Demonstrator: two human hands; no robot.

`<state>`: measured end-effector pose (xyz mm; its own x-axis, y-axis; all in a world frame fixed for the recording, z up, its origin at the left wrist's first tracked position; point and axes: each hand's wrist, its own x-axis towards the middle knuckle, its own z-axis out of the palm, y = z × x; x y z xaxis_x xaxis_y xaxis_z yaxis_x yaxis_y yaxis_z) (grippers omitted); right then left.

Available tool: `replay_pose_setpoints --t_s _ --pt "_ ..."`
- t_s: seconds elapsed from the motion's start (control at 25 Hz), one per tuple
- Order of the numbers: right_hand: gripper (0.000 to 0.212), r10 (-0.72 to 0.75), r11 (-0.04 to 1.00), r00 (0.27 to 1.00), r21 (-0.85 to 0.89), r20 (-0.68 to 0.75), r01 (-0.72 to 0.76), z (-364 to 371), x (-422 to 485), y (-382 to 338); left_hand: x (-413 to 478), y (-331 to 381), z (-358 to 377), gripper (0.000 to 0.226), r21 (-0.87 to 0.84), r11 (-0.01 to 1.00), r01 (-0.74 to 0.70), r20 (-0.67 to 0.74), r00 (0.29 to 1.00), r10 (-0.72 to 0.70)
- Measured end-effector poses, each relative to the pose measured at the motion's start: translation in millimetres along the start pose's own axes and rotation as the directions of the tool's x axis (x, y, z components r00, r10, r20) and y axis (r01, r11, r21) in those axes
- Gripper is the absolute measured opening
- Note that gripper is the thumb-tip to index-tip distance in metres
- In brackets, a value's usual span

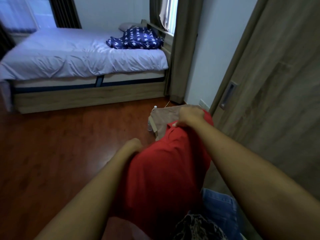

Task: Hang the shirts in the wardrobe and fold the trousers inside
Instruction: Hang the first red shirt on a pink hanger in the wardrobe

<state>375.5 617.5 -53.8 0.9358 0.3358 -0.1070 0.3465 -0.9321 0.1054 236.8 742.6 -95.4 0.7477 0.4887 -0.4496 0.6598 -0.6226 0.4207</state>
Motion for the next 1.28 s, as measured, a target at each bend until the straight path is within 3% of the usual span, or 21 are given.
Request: replay_pose_setpoints --t_s 0.16,0.28,0.36,0.48,0.64,0.84,0.92,1.0,1.08,1.16,1.2,1.28 --pt "0.04 0.011 0.999 0.997 0.042 -0.078 -0.008 7.7 -0.2 -1.7 12.1 -12.3 7.1 0.042 0.038 0.999 0.017 -0.043 0.999 -0.016" --pt "0.022 0.069 0.928 0.976 0.373 -0.204 0.013 10.8 -4.5 13.7 14.4 -17.9 9.2 0.03 -0.073 0.996 -0.043 -0.298 0.954 0.019" --pt "0.01 0.125 0.761 0.946 0.641 -0.298 0.101 14.9 -11.0 22.3 4.3 -11.9 4.7 0.027 -0.165 0.974 -0.158 -0.512 0.857 0.053" --pt "0.008 0.283 0.507 0.862 0.828 -0.422 0.239 16.0 -25.5 35.0 -19.4 1.4 -6.7 0.021 -0.223 0.911 -0.347 -0.716 0.693 0.088" --pt "0.015 0.408 0.069 0.862 0.952 -0.301 0.299 16.4 -49.5 52.8 -56.8 25.0 -10.8 0.021 -0.258 0.821 -0.509 -0.809 0.578 0.105" --pt "0.019 0.365 -0.52 0.925 0.802 -0.105 0.296 16.7 -99.2 72.1 -92.8 37.4 7.6 0.029 -0.253 0.68 -0.688 -0.842 0.503 0.197" --pt "0.018 0.296 -0.738 0.954 0.625 -0.041 0.255 21.5 -116.5 84.1 -103.0 36.9 15.0 0.035 -0.22 0.718 -0.66 -0.838 0.505 0.207" --pt "0.016 0.201 -0.866 0.979 0.458 -0.046 0.2 24.7 -133.5 97.1 -116.3 39.6 17.3 0.039 -0.132 0.791 -0.597 -0.852 0.476 0.217" --pt "0.047 0.128 -0.878 0.987 0.451 -0.098 0.159 19.9 -152.6 103.4 -132.8 46.1 15.8 0.031 -0.154 0.749 -0.645 -0.868 0.451 0.21" --pt "0.065 0.159 -0.73 0.978 0.652 -0.132 0.207 6.8 -171.3 104.4 -146.6 53.3 16.0 0.025 -0.243 0.631 -0.737 -0.879 0.442 0.177" --pt "0.067 0.217 -0.548 0.964 0.797 -0.157 0.253 0.0 -180.1 104.9 -153.3 57.8 16.6 0.026 -0.242 0.577 -0.78 -0.891 0.414 0.186" --pt "0.064 0.38 -0.036 0.888 0.955 -0.26 0.296 -10.1 -192.7 108.3 -167.6 67.7 17.8 0.026 -0.245 0.466 -0.85 -0.894 0.384 0.231"
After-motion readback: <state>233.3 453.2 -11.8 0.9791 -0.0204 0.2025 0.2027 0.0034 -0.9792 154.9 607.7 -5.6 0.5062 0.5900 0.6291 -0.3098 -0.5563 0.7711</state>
